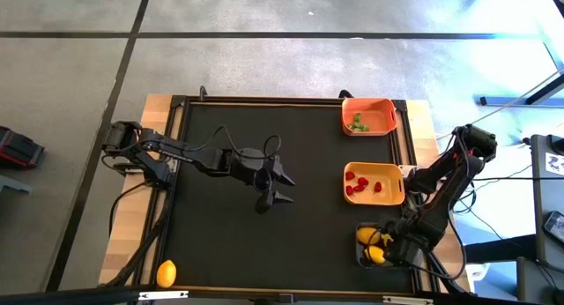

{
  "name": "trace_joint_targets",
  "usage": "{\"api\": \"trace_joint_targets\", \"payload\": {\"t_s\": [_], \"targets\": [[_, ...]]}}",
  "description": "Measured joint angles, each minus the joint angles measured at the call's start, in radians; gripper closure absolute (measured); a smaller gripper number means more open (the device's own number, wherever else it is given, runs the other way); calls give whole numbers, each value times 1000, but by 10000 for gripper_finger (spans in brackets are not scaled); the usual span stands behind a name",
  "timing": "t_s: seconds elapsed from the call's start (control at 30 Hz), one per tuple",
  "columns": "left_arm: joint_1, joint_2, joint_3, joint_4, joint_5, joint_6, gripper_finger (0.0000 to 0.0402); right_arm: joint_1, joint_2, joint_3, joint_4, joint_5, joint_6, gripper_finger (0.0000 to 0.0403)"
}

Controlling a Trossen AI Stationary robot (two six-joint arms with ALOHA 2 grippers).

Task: Sort produce into baskets
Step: Put the top yellow lemon into the black bin

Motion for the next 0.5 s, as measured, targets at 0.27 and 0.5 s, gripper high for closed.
{"api": "trace_joint_targets", "payload": {"t_s": [0.27, 0.5], "targets": [[3, 0, 0, 0, 0, -5, 119, 0, 0, -2, 20, -38, 3, 139], [-7, -13, 0, -5, 0, 24, 119, 0, -3, 116, -29, -51, 4, 128]]}}
